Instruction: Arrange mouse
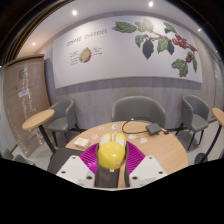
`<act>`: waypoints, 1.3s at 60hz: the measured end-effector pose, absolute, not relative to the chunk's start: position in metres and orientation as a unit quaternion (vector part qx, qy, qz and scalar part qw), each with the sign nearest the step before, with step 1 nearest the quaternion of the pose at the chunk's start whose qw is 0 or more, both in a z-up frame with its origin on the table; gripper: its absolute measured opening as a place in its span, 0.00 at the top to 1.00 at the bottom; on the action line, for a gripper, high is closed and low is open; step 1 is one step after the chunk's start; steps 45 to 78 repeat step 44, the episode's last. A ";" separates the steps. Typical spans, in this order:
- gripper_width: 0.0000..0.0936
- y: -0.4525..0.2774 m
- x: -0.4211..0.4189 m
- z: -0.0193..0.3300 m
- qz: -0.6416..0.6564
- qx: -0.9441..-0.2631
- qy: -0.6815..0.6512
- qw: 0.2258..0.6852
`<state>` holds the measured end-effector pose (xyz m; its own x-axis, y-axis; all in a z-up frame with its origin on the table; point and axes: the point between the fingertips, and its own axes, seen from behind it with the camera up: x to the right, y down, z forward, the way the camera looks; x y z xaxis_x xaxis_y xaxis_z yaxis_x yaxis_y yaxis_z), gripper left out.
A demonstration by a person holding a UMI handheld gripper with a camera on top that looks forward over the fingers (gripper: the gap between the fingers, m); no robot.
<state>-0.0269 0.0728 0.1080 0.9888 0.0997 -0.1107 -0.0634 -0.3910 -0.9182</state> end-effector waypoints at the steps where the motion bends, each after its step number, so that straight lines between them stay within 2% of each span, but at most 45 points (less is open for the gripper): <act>1: 0.63 0.070 -0.040 0.104 0.077 -0.833 -0.018 0.548; 10: 0.63 0.056 -0.124 0.032 0.117 -0.870 -0.042 0.477; 11: 0.62 0.052 -0.132 0.016 0.120 -0.873 -0.041 0.471; 12: 0.62 0.051 -0.135 0.019 0.121 -0.877 -0.039 0.464; 18: 0.59 0.044 -0.140 -0.007 0.111 -0.896 -0.037 0.429; 20: 0.56 0.046 -0.139 -0.012 0.107 -0.893 -0.045 0.434; 27: 0.41 0.041 -0.140 -0.013 0.104 -0.895 -0.085 0.424; 30: 0.23 0.033 -0.134 -0.010 0.102 -0.899 -0.092 0.415; 33: 0.07 0.026 -0.129 0.004 0.106 -0.892 -0.102 0.426; 36: 0.10 0.015 -0.122 0.021 0.115 -0.882 -0.108 0.444; 44: 0.08 -0.034 -0.082 0.057 0.142 -0.874 -0.097 0.455; 78: 0.08 -0.034 -0.082 0.057 0.142 -0.874 -0.097 0.455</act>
